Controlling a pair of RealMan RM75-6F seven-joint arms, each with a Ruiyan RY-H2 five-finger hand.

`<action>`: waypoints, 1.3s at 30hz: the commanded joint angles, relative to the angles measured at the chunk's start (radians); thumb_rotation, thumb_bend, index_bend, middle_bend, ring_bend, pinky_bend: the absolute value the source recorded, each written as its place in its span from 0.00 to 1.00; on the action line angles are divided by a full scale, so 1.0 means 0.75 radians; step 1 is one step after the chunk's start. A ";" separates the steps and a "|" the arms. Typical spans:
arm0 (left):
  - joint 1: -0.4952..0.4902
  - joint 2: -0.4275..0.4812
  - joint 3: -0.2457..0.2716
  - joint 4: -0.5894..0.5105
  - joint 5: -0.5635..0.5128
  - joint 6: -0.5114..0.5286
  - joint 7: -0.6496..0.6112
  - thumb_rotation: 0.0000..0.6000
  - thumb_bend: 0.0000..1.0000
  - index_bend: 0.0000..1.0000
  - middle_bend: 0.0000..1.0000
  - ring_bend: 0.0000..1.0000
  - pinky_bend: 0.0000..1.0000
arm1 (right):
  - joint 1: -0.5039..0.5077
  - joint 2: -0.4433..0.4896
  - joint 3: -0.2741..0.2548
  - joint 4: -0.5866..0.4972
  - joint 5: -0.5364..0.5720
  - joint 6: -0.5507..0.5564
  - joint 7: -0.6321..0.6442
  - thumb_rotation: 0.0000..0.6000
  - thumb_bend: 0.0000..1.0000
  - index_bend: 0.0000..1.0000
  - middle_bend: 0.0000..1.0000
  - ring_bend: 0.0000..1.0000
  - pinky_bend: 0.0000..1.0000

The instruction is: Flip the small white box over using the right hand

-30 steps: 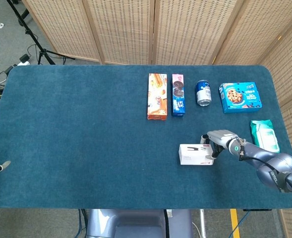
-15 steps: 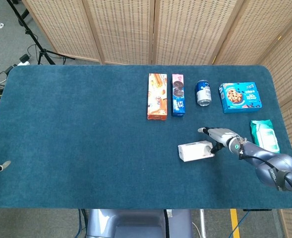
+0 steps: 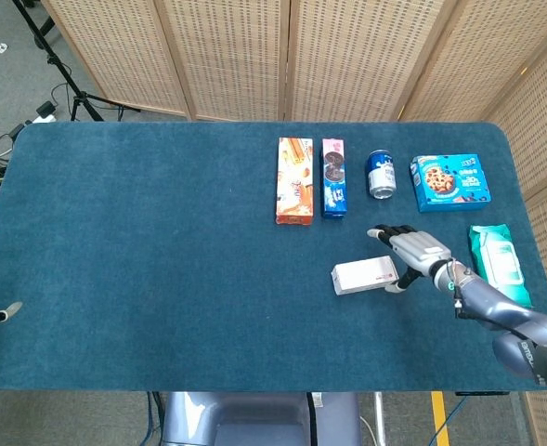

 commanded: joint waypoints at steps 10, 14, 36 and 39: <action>0.004 0.003 0.000 0.004 0.000 0.003 -0.011 1.00 0.00 0.00 0.00 0.00 0.00 | -0.140 -0.288 -0.039 0.161 -0.148 0.304 -0.250 1.00 0.06 0.20 0.11 0.01 0.03; 0.003 0.003 -0.002 0.008 -0.001 0.000 -0.017 1.00 0.00 0.00 0.00 0.00 0.00 | -0.167 -0.354 -0.027 0.227 -0.177 0.377 -0.259 1.00 0.18 0.30 0.27 0.16 0.21; -0.004 0.000 0.006 -0.002 0.004 -0.010 0.004 1.00 0.00 0.00 0.00 0.00 0.00 | 0.063 0.102 0.033 -0.128 -0.146 -0.198 0.265 1.00 0.88 0.48 0.48 0.34 0.37; -0.005 0.001 0.007 -0.003 0.001 -0.014 0.007 1.00 0.00 0.00 0.00 0.00 0.00 | 0.124 0.094 0.020 -0.104 -0.118 -0.354 0.261 1.00 0.92 0.48 0.48 0.34 0.37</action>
